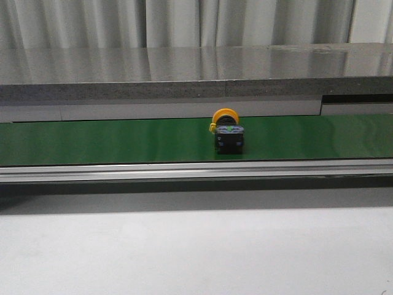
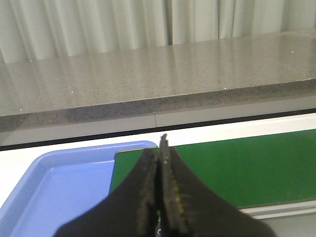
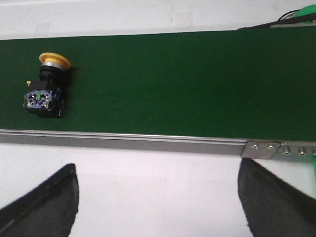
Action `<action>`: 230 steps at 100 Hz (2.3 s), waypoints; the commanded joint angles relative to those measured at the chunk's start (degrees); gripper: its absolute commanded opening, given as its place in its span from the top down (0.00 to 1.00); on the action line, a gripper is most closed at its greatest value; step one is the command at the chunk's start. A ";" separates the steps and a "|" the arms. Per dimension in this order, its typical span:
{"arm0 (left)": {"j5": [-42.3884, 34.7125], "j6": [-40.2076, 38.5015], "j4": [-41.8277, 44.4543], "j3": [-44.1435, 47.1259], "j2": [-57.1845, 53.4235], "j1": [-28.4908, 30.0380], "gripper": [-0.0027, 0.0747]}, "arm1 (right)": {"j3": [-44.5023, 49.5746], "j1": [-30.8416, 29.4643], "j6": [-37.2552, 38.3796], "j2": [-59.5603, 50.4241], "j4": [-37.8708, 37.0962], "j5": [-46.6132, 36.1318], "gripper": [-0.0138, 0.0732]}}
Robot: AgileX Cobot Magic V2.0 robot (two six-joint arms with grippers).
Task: Move button from left to right
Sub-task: 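Release the button and raise the left gripper as the belt carries it, then lower the right gripper onto the button at the belt's far end and grasp, then lift the button with the right gripper and lower it into the green bin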
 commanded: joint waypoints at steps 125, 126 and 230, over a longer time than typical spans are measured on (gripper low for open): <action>-4.94 -0.33 -0.51 -1.57 0.48 -0.41 0.99 | -19.11 6.01 -17.37 36.41 8.50 -7.69 0.09; -4.94 -0.33 -0.51 -1.57 0.48 -0.41 0.99 | -19.11 6.01 -17.37 36.64 8.50 -7.76 0.09; -4.94 -0.33 -0.51 -1.57 0.48 -0.41 0.99 | -31.77 -5.03 -17.37 37.95 -5.72 7.30 0.64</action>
